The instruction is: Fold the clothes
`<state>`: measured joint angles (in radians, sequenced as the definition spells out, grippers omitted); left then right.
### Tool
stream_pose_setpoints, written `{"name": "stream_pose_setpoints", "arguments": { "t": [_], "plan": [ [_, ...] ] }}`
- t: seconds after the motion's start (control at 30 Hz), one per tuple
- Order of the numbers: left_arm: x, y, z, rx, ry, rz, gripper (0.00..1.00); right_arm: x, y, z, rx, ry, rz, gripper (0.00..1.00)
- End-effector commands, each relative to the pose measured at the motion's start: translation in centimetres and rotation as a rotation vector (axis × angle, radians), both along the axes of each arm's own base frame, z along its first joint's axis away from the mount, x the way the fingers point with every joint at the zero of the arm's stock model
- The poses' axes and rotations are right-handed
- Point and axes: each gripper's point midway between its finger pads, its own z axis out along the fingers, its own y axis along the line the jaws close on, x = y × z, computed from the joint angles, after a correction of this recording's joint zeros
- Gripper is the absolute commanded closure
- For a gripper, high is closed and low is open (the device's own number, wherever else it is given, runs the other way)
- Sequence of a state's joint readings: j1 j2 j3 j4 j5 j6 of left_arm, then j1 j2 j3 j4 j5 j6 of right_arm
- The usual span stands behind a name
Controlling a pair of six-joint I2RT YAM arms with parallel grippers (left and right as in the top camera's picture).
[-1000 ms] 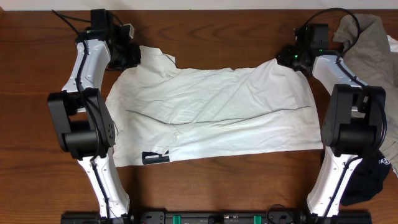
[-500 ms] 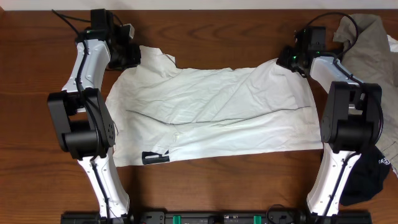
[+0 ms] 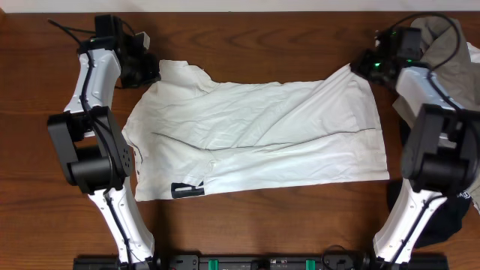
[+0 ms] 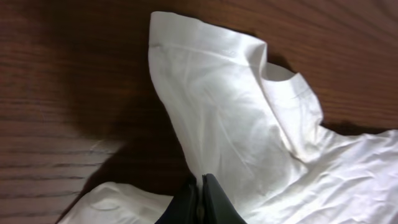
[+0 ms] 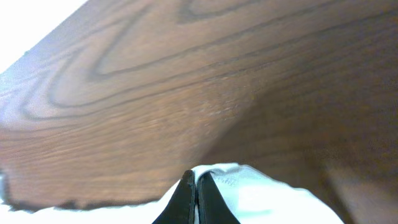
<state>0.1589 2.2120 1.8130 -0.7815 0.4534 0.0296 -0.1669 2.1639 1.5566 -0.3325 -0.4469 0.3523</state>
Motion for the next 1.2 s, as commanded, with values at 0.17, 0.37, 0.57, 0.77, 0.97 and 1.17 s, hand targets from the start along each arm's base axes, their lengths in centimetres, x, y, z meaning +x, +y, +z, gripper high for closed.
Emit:
{"name": "stream_pose_setpoints", "arguments": {
  "t": [0.17, 0.37, 0.57, 0.77, 0.97, 1.17],
  "plan": [
    [-0.3, -1.1, 5.1, -0.052, -0.081, -0.019, 0.94, -2.8, 1.3, 3.9, 0.006, -0.008, 0.135, 0.99],
    [-1.8, -0.3, 8.0, -0.050, -0.090, 0.004, 0.94, -4.7, 0.2, 4.9, -0.065, 0.036, 0.136, 0.99],
    [-3.2, 0.5, 8.3, -0.057, -0.045, 0.028, 0.94, -6.1, -1.3, 5.3, -0.123, 0.077, 0.118, 0.99],
    [-4.2, 1.3, 7.9, -0.059, 0.001, 0.051, 0.94, -7.4, -3.1, 5.2, -0.197, 0.123, 0.101, 0.99],
    [-5.6, 2.0, 7.5, -0.077, 0.066, 0.090, 0.94, -8.9, -3.9, 4.4, -0.241, 0.192, 0.101, 0.99],
    [-7.0, 3.0, 7.3, -0.100, 0.130, 0.148, 0.94, -11.0, -6.6, 3.2, -0.365, 0.312, 0.037, 0.99]
  ]
}}
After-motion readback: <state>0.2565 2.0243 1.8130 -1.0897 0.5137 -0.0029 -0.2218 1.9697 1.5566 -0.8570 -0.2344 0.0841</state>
